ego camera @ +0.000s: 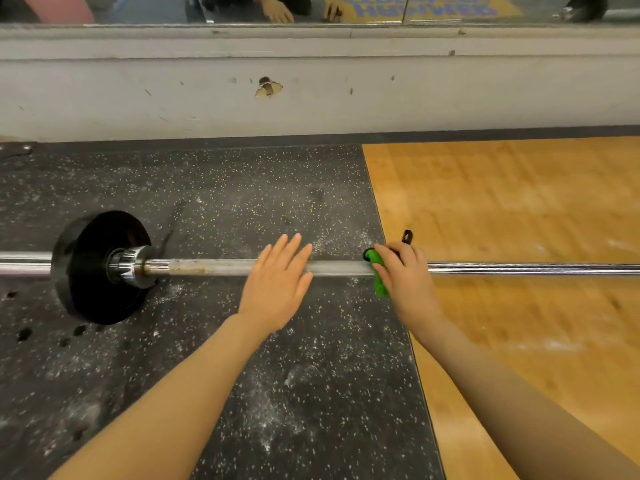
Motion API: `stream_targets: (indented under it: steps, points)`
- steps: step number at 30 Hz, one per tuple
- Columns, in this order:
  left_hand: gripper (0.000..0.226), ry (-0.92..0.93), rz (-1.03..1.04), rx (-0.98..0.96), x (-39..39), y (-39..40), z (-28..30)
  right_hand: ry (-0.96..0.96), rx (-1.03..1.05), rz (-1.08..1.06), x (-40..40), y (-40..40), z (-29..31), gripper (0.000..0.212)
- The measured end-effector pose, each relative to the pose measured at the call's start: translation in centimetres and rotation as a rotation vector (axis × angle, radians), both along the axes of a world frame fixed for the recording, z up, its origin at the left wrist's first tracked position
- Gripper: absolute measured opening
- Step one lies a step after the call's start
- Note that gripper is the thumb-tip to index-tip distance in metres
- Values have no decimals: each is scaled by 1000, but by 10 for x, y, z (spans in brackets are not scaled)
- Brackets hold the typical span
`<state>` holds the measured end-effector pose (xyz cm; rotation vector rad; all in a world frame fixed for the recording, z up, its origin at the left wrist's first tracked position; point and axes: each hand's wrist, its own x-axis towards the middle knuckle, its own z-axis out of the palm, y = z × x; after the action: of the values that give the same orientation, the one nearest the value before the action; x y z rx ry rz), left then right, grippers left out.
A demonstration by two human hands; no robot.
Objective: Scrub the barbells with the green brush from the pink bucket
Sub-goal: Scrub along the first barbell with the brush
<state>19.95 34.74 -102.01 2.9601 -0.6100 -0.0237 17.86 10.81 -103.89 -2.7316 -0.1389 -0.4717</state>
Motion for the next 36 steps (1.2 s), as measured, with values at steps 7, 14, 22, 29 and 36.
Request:
stream_targets:
  steps: [7, 14, 22, 29, 36]
  points:
    - [53, -57, 93, -113, -16, -39, -28, -57, -179, 16, -2, 24, -19, 38]
    - [47, -140, 40, -166, -21, -35, -33, -119, -228, 22, -10, -11, -22, 35]
    - [49, -125, 61, -177, -23, -38, -33, -70, -104, -19, -10, 0, -17, 38]
    - [50, -112, 45, -180, -26, -34, -30, -158, -168, 49, -4, 34, -18, 34]
    - [50, -110, 26, -178, -32, -31, -31, -68, -203, 10, -17, -24, -16, 42]
